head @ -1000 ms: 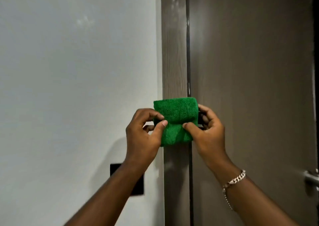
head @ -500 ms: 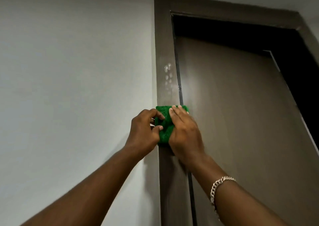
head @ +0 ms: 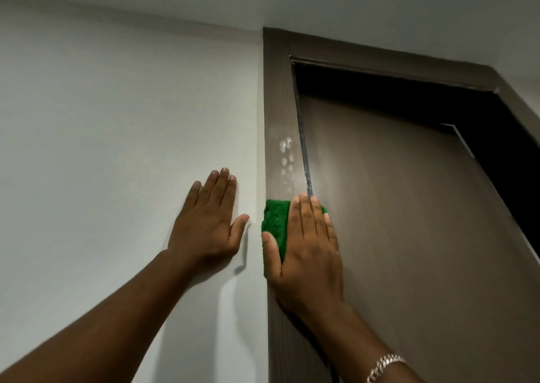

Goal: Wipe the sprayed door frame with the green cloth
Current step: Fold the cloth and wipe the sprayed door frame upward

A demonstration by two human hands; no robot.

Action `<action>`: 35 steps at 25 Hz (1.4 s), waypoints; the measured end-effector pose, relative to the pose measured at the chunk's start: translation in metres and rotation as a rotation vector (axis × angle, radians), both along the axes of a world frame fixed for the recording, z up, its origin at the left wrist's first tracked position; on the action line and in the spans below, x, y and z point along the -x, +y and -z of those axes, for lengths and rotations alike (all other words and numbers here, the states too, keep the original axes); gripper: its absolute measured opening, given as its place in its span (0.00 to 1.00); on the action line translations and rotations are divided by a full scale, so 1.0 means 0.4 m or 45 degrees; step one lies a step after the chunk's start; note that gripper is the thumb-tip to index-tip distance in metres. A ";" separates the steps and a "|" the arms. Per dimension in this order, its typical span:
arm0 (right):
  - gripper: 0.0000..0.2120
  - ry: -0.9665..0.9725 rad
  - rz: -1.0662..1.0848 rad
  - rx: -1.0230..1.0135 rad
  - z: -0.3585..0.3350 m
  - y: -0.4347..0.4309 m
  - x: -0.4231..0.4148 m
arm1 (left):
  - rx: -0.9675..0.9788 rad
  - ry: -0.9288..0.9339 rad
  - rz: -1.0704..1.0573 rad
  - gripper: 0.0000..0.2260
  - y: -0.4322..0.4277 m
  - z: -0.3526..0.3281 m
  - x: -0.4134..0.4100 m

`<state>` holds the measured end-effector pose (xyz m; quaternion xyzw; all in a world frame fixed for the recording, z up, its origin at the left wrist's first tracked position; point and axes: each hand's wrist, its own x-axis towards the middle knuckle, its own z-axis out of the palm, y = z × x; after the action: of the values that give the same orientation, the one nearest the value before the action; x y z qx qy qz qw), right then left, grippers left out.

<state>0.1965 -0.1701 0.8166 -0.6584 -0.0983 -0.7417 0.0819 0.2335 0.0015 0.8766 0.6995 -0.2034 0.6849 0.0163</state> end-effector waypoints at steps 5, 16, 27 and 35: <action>0.35 0.017 0.068 0.097 -0.002 -0.002 -0.002 | 0.018 -0.028 -0.030 0.34 0.003 -0.051 -0.009; 0.38 0.055 0.047 0.050 -0.078 -0.009 0.007 | 0.018 -0.009 -0.043 0.35 -0.003 -0.126 -0.007; 0.37 0.125 0.085 0.044 -0.112 0.023 0.026 | -0.015 0.036 -0.026 0.34 0.002 -0.132 0.006; 0.39 0.161 0.078 -0.001 -0.151 0.021 0.028 | -0.090 0.012 -0.077 0.36 0.001 -0.163 -0.003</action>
<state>0.1854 -0.1616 0.8772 -0.7065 -0.0724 -0.7009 0.0656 0.2347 0.0021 0.9418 0.7086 -0.2061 0.6743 -0.0279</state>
